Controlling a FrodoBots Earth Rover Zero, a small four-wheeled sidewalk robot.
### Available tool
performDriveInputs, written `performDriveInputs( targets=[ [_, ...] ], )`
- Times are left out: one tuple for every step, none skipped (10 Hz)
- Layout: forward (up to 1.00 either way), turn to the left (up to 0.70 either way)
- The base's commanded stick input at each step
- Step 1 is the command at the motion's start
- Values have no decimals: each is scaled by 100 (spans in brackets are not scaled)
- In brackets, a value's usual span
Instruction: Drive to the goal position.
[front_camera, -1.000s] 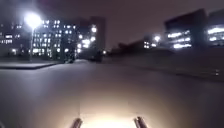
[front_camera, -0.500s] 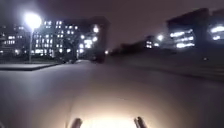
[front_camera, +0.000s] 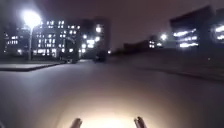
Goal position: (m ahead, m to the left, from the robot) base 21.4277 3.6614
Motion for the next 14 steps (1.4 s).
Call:
performDriveInputs(
  targets=[
    [100, 0],
    [100, 0],
    [100, 0],
    [100, 0],
    [100, 0],
    [100, 0],
    [100, 0],
    [100, 0],
    [100, 0],
    [100, 0],
    [100, 0],
    [100, 0],
    [100, 0],
    [100, 0]
  ],
)
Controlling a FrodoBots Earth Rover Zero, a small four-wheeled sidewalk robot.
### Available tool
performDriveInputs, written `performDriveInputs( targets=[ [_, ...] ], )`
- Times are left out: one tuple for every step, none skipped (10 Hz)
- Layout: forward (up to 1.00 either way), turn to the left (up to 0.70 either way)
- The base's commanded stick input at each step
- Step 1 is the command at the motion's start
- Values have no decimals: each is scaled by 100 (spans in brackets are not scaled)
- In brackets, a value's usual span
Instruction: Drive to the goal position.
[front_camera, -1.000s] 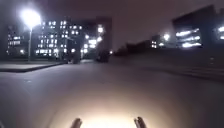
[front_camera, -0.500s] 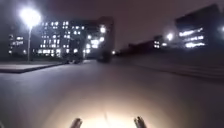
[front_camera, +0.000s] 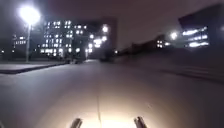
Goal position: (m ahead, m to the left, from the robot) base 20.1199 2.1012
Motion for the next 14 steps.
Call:
performDriveInputs(
  targets=[
    [100, 0],
    [100, -3],
    [100, -21],
    [100, -40],
    [100, -40],
    [100, -40],
    [100, -40],
    [100, -25],
    [100, 0],
    [100, 0],
    [100, 0],
    [100, 0],
    [100, 0],
    [100, 0]
  ],
)
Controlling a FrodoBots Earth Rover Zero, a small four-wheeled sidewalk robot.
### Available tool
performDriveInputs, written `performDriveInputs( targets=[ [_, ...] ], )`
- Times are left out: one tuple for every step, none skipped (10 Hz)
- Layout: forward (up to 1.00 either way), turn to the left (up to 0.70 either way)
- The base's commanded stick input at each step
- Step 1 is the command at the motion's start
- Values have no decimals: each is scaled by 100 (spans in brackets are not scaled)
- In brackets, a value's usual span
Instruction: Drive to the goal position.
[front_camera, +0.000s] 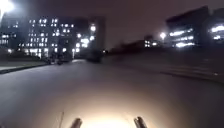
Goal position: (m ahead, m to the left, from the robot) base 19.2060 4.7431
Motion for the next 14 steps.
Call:
performDriveInputs(
  targets=[
    [100, 0],
    [100, 0],
    [100, 0],
    [100, 0],
    [100, 0],
    [100, 0],
    [100, 0],
    [100, 0],
    [100, 0],
    [100, 0],
    [100, 0],
    [100, 0],
    [100, 0],
    [100, 0]
  ],
)
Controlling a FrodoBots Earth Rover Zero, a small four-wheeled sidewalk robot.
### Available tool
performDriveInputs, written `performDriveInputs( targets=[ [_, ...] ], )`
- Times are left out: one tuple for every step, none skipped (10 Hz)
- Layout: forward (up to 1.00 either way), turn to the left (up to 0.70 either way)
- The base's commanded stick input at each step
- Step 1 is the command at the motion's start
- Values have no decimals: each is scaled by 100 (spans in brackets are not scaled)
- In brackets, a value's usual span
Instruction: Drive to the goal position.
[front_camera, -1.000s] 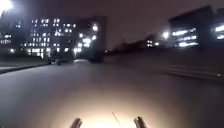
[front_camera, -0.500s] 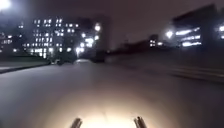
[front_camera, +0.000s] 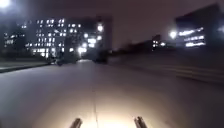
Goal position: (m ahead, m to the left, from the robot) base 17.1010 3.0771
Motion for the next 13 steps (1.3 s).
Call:
performDriveInputs(
  targets=[
    [100, 0],
    [100, 0],
    [100, 0],
    [100, 0],
    [100, 0],
    [100, 0],
    [100, 0],
    [100, 0],
    [100, 0],
    [100, 0],
    [100, 0],
    [100, 0],
    [100, 0]
  ],
)
